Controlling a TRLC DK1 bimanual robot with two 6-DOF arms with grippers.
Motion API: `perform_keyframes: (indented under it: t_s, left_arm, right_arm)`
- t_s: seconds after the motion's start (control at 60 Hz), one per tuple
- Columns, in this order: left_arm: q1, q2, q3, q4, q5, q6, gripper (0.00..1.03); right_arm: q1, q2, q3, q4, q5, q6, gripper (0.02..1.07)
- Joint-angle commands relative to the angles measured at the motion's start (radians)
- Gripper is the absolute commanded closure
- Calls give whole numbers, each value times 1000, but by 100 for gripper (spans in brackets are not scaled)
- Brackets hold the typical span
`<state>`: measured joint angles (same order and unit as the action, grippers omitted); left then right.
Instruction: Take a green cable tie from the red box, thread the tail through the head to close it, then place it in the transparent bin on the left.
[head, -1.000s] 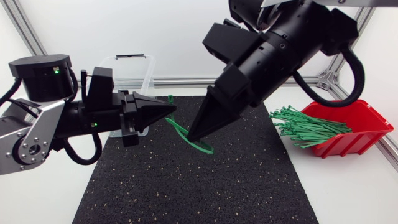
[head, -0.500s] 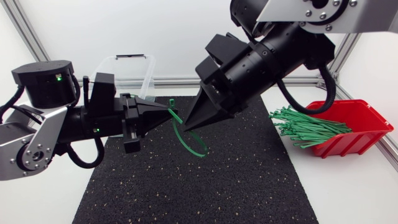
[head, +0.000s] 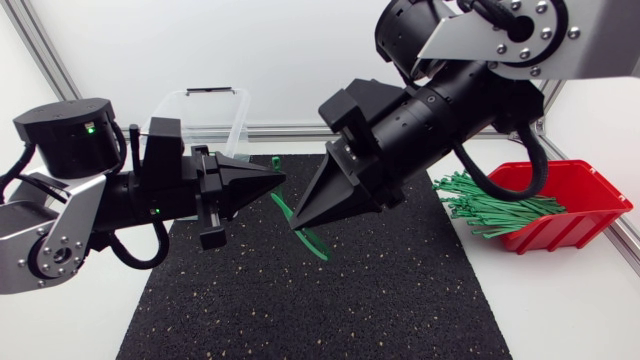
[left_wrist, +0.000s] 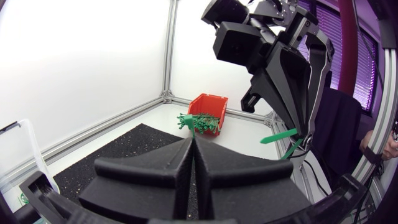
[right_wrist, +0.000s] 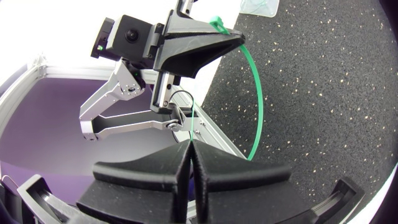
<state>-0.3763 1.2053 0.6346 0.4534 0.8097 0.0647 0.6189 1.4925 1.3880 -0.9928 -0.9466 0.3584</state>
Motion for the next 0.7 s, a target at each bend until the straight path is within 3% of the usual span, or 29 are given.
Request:
perform_keyframes:
  t_s: [0.0,0.233,0.683]
  left_arm:
    - [5,2,-26,21,0,17,100]
    - [5,2,-32,24,0,-3,100]
    - [-12,5,-32,31,0,-8,100]
  right_arm:
    - [-4,-34,-27,5,-17,71,102]
    - [-1,-77,-66,125,-17,261,102]
    - [15,-121,-164,296,-12,442,102]
